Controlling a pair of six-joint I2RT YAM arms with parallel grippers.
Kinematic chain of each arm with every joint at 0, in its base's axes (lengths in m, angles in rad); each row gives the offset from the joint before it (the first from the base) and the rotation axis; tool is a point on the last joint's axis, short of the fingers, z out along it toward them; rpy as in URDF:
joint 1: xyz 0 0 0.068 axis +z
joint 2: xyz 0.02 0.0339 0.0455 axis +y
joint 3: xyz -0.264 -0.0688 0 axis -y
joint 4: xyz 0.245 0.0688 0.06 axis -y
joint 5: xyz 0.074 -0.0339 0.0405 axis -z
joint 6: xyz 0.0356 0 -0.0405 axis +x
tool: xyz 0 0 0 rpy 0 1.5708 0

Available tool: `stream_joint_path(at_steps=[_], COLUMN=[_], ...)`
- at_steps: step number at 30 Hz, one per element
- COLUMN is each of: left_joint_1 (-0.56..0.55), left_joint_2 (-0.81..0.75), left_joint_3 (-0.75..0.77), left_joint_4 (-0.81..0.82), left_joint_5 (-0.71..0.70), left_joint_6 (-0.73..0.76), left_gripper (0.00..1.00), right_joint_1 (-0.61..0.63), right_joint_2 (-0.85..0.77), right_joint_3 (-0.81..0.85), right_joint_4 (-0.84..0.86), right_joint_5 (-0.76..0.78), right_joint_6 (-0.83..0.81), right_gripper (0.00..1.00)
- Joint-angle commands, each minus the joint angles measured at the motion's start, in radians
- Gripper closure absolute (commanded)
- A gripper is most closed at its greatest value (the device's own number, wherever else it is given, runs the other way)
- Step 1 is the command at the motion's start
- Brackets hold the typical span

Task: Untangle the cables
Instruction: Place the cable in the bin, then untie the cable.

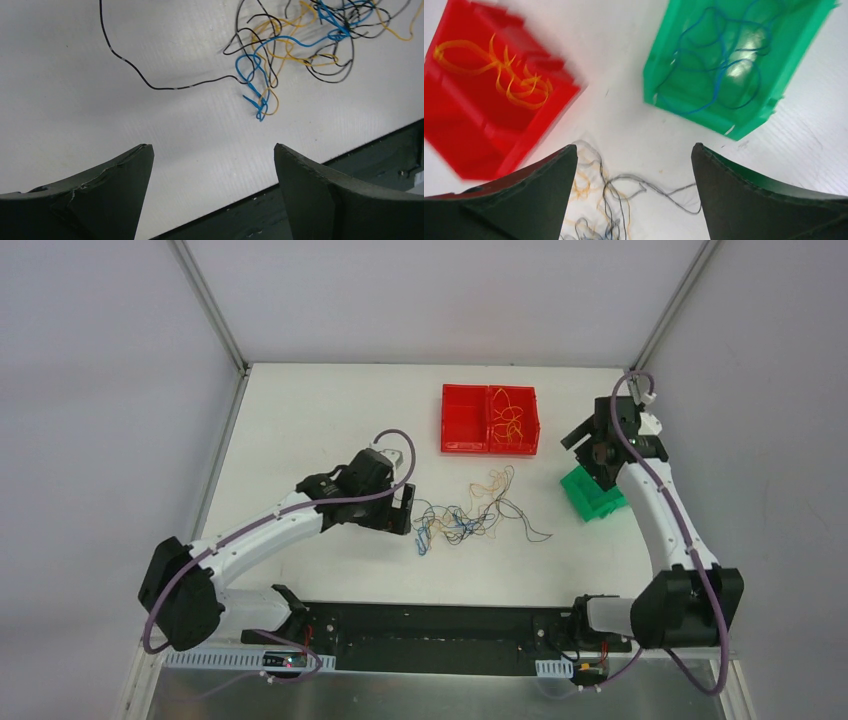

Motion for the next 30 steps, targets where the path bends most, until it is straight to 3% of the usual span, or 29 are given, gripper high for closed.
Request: stream_joint_path(at_steps=[1,4,9,13,17,22,30], left_joint_1=[0.009,0.024,0.047,0.066,0.069,0.07,0.071], left_joint_2=[0.1,0.169,0.238,0.25,0.225,0.221,0.217], left_joint_3=[0.035,0.065,0.069,0.039,-0.011,-0.049,-0.069], left_joint_4=[0.038,0.06,0.114,0.171,0.255,0.316,0.338], left_joint_5=[-0.095,-0.118,-0.135,-0.127,-0.097,-0.087,-0.136], left_joint_6=[-0.073,-0.097,-0.123,-0.149,-0.171,-0.191,-0.198], left_gripper=[0.06,0.07,0.18,0.21,0.26,0.34,0.59], right_joint_1=[0.082,0.152,0.374,0.497,0.522,0.548,0.634], right_joint_2=[-0.159,-0.228,-0.24,-0.188,-0.098,0.075,0.334], right_joint_3=[-0.109,-0.201,-0.277,-0.293,-0.246,-0.152,-0.023], right_joint_4=[0.114,0.193,0.215,0.24,0.275,0.296,0.292], right_joint_5=[-0.283,-0.497,-0.526,-0.402,-0.304,-0.234,-0.09], right_joint_6=[-0.208,-0.217,-0.206,-0.188,-0.199,-0.199,-0.171], right_gripper=[0.13,0.13,0.16,0.2,0.3,0.32,0.28])
